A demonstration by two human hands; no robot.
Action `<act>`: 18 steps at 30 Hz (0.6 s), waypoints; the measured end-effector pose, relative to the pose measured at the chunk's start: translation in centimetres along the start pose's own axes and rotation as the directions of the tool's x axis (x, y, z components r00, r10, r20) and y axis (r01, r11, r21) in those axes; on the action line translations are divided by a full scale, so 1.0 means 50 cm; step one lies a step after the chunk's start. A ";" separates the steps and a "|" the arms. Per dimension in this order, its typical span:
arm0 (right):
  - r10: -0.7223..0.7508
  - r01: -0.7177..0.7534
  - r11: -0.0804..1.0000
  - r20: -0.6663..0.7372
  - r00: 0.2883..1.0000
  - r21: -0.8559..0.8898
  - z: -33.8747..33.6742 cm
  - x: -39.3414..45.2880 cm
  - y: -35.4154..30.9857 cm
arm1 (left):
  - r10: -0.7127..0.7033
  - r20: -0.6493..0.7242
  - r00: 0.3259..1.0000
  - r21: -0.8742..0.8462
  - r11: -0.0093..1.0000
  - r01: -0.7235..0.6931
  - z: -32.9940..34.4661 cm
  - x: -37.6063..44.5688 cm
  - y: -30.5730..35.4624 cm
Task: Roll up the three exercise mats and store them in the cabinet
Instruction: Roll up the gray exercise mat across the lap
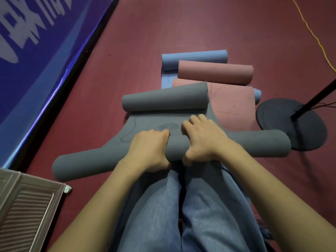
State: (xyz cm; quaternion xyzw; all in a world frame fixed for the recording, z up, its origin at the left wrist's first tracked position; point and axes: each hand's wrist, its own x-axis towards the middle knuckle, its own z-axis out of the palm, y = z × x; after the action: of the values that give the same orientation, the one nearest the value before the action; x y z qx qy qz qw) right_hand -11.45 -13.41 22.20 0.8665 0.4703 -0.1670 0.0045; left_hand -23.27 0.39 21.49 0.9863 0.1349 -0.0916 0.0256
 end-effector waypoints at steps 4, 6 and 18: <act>-0.021 0.009 0.995 -0.109 0.994 -0.104 0.012 -0.019 -0.015 | -0.009 0.178 0.984 -0.079 0.997 0.023 -0.021 0.027 -0.014; -0.013 -0.002 0.992 -0.122 0.992 -0.127 0.011 -0.019 -0.027 | -0.015 0.247 0.969 -0.114 0.992 0.045 -0.028 0.038 -0.017; 0.007 -0.007 1.000 0.029 1.000 0.001 -0.013 0.014 -0.012 | -0.098 -0.190 0.977 -0.136 0.988 0.073 0.037 -0.010 0.002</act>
State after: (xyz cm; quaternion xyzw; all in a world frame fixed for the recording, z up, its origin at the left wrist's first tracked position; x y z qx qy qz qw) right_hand -11.42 -12.41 22.69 0.8656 0.4672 -0.1797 0.0115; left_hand -24.01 0.02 19.77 0.9801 0.1848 0.0140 0.0714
